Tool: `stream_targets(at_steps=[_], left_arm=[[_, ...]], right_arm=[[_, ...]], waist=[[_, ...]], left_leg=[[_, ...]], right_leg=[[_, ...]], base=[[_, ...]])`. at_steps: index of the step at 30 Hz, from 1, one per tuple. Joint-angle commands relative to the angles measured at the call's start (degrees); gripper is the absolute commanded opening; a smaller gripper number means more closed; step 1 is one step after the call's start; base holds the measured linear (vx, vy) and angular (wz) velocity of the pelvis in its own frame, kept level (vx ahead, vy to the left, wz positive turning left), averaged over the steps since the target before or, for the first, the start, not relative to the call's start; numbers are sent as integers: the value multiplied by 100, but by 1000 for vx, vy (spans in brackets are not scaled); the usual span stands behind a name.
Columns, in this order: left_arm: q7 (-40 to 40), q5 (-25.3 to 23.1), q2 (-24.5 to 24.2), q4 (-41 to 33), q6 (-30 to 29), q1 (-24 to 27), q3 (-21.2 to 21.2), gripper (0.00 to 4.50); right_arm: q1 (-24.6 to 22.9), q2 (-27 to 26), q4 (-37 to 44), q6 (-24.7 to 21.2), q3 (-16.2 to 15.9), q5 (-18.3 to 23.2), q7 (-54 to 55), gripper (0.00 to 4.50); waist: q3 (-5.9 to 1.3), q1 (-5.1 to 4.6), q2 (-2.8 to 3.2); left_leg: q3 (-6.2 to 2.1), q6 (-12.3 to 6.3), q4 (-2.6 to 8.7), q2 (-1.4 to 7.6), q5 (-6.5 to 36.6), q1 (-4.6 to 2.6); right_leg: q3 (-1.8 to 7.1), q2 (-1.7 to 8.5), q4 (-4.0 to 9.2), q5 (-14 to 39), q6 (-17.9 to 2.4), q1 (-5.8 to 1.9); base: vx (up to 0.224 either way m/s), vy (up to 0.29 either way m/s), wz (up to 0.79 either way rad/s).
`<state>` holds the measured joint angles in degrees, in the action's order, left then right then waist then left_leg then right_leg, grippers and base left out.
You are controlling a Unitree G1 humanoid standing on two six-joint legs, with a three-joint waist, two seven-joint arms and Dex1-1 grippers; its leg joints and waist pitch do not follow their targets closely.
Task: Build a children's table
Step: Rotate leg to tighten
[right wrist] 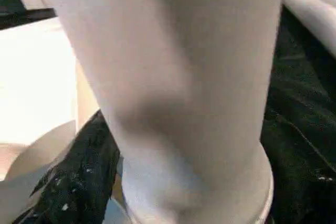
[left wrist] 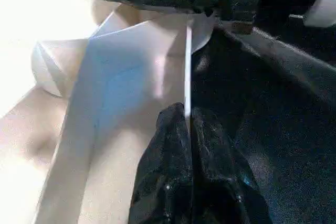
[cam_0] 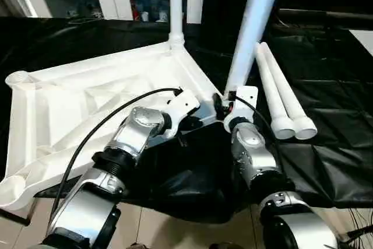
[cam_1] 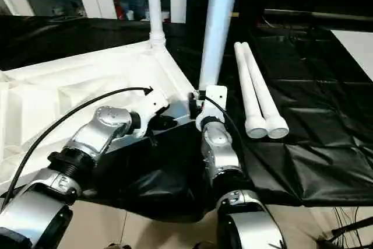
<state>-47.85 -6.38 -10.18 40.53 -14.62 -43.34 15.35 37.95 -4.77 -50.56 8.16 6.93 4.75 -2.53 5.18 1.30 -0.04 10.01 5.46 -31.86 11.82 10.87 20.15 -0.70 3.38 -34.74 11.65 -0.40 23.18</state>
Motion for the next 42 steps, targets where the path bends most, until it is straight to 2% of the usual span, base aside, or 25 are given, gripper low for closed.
stream_targets(at_steps=[1, 4, 5, 6, 7, 8, 9, 10, 11, 12, 13, 14, 17, 20, 25, 30, 32, 33, 38, 40, 42], left_arm=[[-41, -105, 38, 228, -64, 184, 199, 0], [-205, -69, -75, 103, -26, 260, 211, 0], [-338, -38, -141, 59, 26, 299, 218, 0], [-438, -16, -194, 20, 48, 331, 223, 0], [-796, 56, -358, -104, 235, 431, 259, 0], [-796, 56, -358, -104, 235, 431, 259, 0], [-903, 80, -401, -137, 281, 458, 269, 0], [-981, 84, -447, -178, 299, 480, 287, 0], [-1221, 114, -566, -287, 411, 542, 336, 0], [-1551, 196, -685, -434, 527, 610, 381, 0], [-1551, 196, -685, -434, 527, 610, 381, 0], [-1750, 257, -743, -528, 528, 637, 406, 0], [-2244, 298, -933, -725, 542, 668, 535, 0], [-2387, 297, -1005, -757, 552, 671, 569, 0], [-2536, 307, -1120, -781, 566, 662, 581, 0], [-2543, 296, -1153, -773, 577, 662, 568, 0], [-2562, 287, -1158, -761, 573, 654, 557, 0], [-2570, 293, -1162, -764, 566, 655, 550, 0], [-2569, 302, -1168, -753, 555, 652, 554, 0], [-2575, 305, -1167, -750, 549, 649, 553, 0], [-2585, 311, -1174, -769, 536, 659, 554, 0]], right_arm=[[-30, -193, 30, -148, -298, 92, -610, 395], [-182, 58, 379, -253, -439, 143, -1188, 400], [-278, 198, 577, -332, -502, 185, -1518, 400], [-361, 310, 740, -404, -545, 237, -1799, 400], [-588, 685, 1092, -550, -747, 300, -2593, 400], [-588, 685, 1092, -550, -747, 300, -2593, 400], [-646, 791, 1169, -571, -807, 308, -2803, 400], [-702, 887, 1241, -610, -860, 330, -3024, 400], [-837, 1141, 1401, -720, -995, 374, -3587, 400], [-957, 1393, 1511, -724, -1122, 372, -4127, 400], [-957, 1393, 1511, -724, -1122, 372, -4127, 400], [-989, 1502, 1519, -660, -1163, 344, -4318, 400], [-1034, 1787, 1670, -640, -1224, 400, -4798, 400], [-1017, 1935, 1709, -580, -1292, 384, -5012, 400], [-958, 2153, 1689, -412, -1343, 340, -5434, 400], [-914, 2215, 1583, -357, -1375, 303, -5573, 400], [-857, 2213, 1463, -329, -1355, 325, -5564, 375], [-822, 2182, 1417, -302, -1303, 359, -5505, 375], [-787, 2091, 1371, -260, -1238, 427, -5488, 324], [-809, 2073, 1382, -239, -1254, 424, -5502, 319], [-840, 2068, 1409, -229, -1277, 412, -5512, 288]], waist=[[-204, -20, 9], [-201, -30, -15], [-220, -27, -6], [-230, -22, -7], [-234, -23, -11], [-256, -17, -9], [-277, -34, -12], [-279, -44, -11], [-276, -52, 38], [-282, -57, 26], [-294, -50, 18], [-293, -58, 19], [-285, -65, 62], [-282, -39, 63], [-280, 58, 61], [-291, 70, 52], [-298, 71, 54], [-293, 69, 31], [-298, 74, 45], [-299, 76, 44], [-299, 77, 49]], left_leg=[[-3, -39, 426, 64, 1704, 28], [0, -105, 419, 61, 1614, 40], [6, -159, 403, 68, 1461, 53], [1, -231, 399, 72, 1246, 77], [6, -303, 372, 63, 1033, 92], [9, -346, 349, 67, 900, 100], [11, -421, 323, 58, 608, 121], [21, -459, 310, 50, 515, 127], [15, -513, 303, 45, 434, 112], [29, -612, 275, 49, 434, 94], [33, -715, 259, 48, 343, 104], [37, -755, 263, 55, 320, 103], [35, -794, 277, 100, 378, 60], [51, -809, 269, 114, 345, 26], [64, -771, 258, 119, 351, 28], [58, -784, 246, 106, 265, 47], [57, -788, 242, 108, 234, 43], [60, -799, 239, 103, 213, 48], [56, -827, 234, 107, 181, 48], [58, -843, 230, 104, 162, 48], [57, -840, 230, 105, 171, 48]], right_leg=[[188, 308, 553, 1736, -906, -157], [190, 309, 560, 1755, -933, -174], [197, 317, 547, 1564, -966, -191], [184, 306, 522, 1238, -1015, -222], [175, 294, 496, 884, -1107, -250], [177, 298, 461, 610, -1166, -275], [172, 294, 395, 33, -1304, -303], [177, 296, 380, -190, -1375, -305], [165, 281, 356, -502, -1505, -316], [165, 264, 341, -802, -1591, -332], [168, 268, 313, -1101, -1650, -357], [169, 279, 307, -1176, -1684, -348], [152, 297, 315, -1000, -1825, -326], [154, 292, 310, -990, -1899, -311], [147, 294, 288, -972, -1892, -326], [140, 302, 272, -1051, -1873, -338], [140, 301, 268, -1066, -1879, -336], [141, 294, 265, -1093, -1884, -340], [137, 297, 255, -1102, -1899, -340], [135, 297, 252, -1121, -1899, -339], [134, 299, 254, -1105, -1899, -340]], base=[[0, 0, 0], [0, 0, 0], [0, 0, 0], [0, 0, 0], [0, 0, 0], [0, 0, 0], [56, 7, -3], [51, 5, -2], [51, 5, -2], [0, 0, 0], [0, 0, 0], [0, 0, 0], [0, 0, 0], [0, 0, 0], [0, 0, 0], [0, 0, 0], [0, 0, 0], [0, 0, 0], [0, 0, 0], [0, 0, 0], [0, 0, 0]])
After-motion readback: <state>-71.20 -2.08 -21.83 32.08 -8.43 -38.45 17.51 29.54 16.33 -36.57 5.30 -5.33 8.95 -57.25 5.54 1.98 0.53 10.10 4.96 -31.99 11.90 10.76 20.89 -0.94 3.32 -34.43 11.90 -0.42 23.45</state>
